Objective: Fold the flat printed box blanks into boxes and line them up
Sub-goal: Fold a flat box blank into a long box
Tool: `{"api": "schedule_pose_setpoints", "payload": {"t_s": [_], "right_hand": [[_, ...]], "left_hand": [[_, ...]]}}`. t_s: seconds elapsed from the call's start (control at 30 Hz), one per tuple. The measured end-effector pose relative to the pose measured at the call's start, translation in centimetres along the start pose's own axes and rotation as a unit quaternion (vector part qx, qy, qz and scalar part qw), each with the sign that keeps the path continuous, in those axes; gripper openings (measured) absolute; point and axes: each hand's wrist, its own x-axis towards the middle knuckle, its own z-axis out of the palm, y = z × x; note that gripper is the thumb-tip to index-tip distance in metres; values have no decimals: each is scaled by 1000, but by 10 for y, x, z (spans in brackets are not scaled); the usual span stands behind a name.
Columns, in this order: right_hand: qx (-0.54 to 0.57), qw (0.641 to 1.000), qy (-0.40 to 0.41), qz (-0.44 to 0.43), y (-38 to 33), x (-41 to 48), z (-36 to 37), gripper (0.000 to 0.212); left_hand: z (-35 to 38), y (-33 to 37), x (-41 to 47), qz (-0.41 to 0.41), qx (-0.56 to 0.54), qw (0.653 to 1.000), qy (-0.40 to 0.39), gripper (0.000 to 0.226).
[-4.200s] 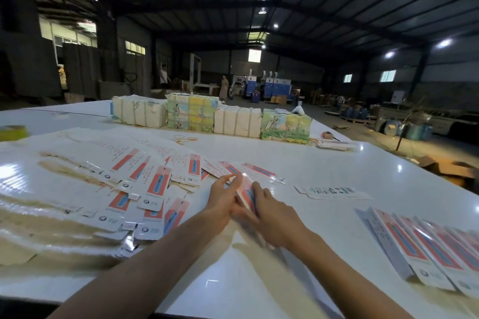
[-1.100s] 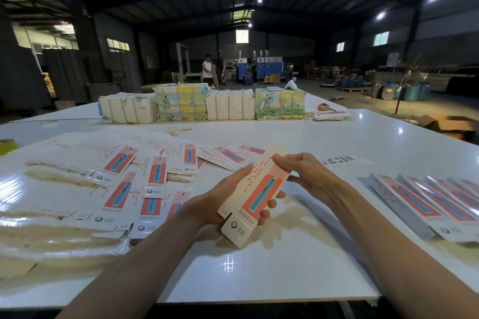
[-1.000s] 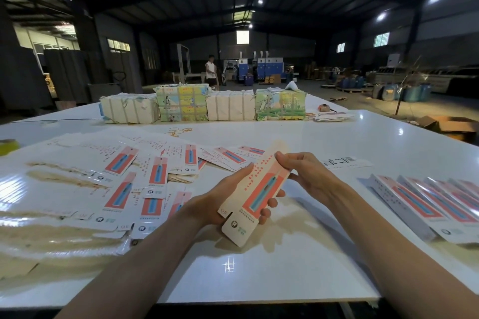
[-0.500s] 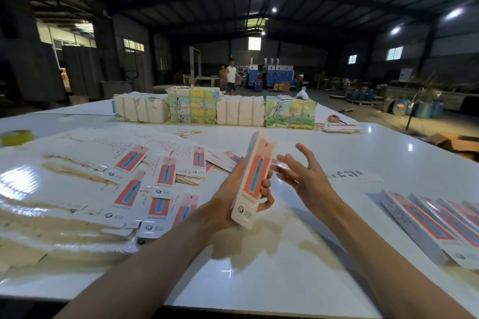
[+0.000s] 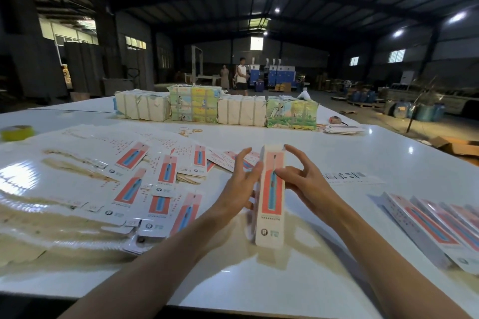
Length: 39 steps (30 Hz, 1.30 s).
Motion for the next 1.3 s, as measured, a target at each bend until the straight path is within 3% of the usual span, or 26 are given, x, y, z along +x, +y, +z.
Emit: {"api": "schedule_pose_setpoints", "payload": {"t_s": [0.1,0.2,0.47,0.63,0.97,1.07,1.13,1.3], "right_hand": [[-26,999,-35,3,5,0,3,65],[-74,997,-33,-7,6,0,5,66],[-83,996,-4,-26,11,2,6,62],[-89,995,-27,-44,8,-2,6,54],[-82,995,-46,-27,10,-4,10,40],[7,1000,10,-8,8,-1,7,44],[29,998,49,9,9,2,5,35],[-62,994,79,-52,14,3,-4,18]], "left_hand": [[-4,-1,2,14,65,996,-57,112],[0,-9,-1,23,107,988,-107,131],[2,-6,-4,25,30,994,-105,125],[1,-2,-6,18,66,996,-63,98],[1,-3,-7,-25,48,995,-82,95],[-1,-1,-7,-35,16,993,-112,99],[-2,1,-10,-29,60,990,-122,105],[4,0,-13,-43,107,982,-147,108]]}}
